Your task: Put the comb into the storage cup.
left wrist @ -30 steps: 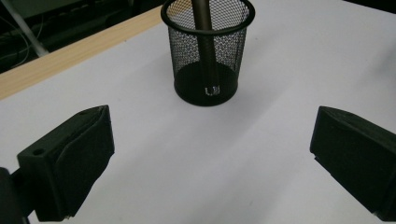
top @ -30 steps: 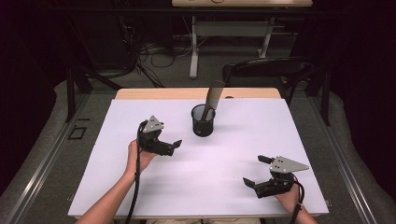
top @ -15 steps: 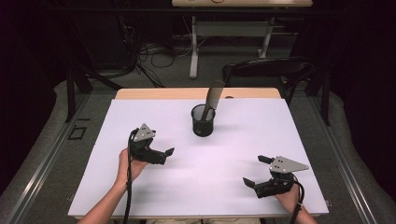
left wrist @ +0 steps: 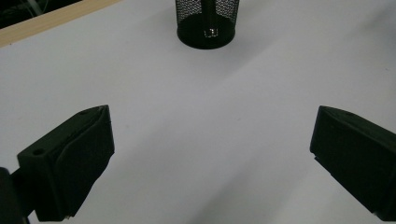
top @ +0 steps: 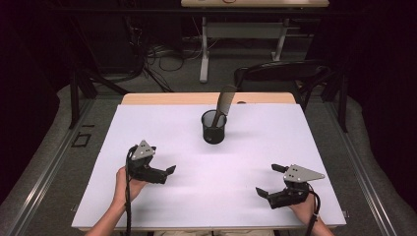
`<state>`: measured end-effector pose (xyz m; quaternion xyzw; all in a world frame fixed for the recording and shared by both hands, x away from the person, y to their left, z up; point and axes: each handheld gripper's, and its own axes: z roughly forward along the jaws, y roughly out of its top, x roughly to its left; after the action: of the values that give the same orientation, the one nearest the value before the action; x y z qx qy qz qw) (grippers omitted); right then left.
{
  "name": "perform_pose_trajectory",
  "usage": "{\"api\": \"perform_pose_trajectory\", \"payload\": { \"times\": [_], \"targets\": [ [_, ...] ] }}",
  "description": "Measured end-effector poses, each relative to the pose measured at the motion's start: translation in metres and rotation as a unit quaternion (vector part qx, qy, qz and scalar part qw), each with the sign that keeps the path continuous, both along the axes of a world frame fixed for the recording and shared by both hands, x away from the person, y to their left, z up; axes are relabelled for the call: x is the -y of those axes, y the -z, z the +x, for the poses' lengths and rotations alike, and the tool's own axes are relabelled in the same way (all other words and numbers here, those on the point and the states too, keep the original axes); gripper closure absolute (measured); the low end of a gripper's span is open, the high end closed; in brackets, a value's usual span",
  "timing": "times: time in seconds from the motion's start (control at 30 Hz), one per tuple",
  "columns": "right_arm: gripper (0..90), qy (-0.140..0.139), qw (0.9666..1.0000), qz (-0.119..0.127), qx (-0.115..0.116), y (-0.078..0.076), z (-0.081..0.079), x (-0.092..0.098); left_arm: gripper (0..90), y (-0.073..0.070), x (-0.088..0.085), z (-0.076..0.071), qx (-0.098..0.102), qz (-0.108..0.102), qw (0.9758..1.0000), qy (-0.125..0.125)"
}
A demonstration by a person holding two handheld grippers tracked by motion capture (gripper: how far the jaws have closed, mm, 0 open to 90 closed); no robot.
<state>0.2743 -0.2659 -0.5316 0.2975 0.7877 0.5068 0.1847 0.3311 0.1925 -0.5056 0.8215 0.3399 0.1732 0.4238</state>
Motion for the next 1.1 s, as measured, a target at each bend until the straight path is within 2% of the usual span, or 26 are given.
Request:
{"api": "perform_pose_trajectory", "payload": {
  "times": [0.4, 0.73, 1.1],
  "targets": [
    [0.6, 0.001, 1.0, -0.002, -0.002, 0.0, 0.0, 0.0, 0.0, 0.005, -0.009, -0.019, 0.001, 0.007, 1.0, -0.006],
    [0.6, 0.0, 1.0, -0.002, -0.003, 0.0, 0.0, -0.001, 0.0, 0.008, -0.018, -0.03, 0.004, 0.004, 0.9998, -0.016],
    [0.6, 0.0, 1.0, -0.003, -0.003, 0.0, 0.0, 0.0, 0.0, 0.014, -0.028, -0.042, 0.013, -0.011, 0.9993, -0.034]
  ]
}}
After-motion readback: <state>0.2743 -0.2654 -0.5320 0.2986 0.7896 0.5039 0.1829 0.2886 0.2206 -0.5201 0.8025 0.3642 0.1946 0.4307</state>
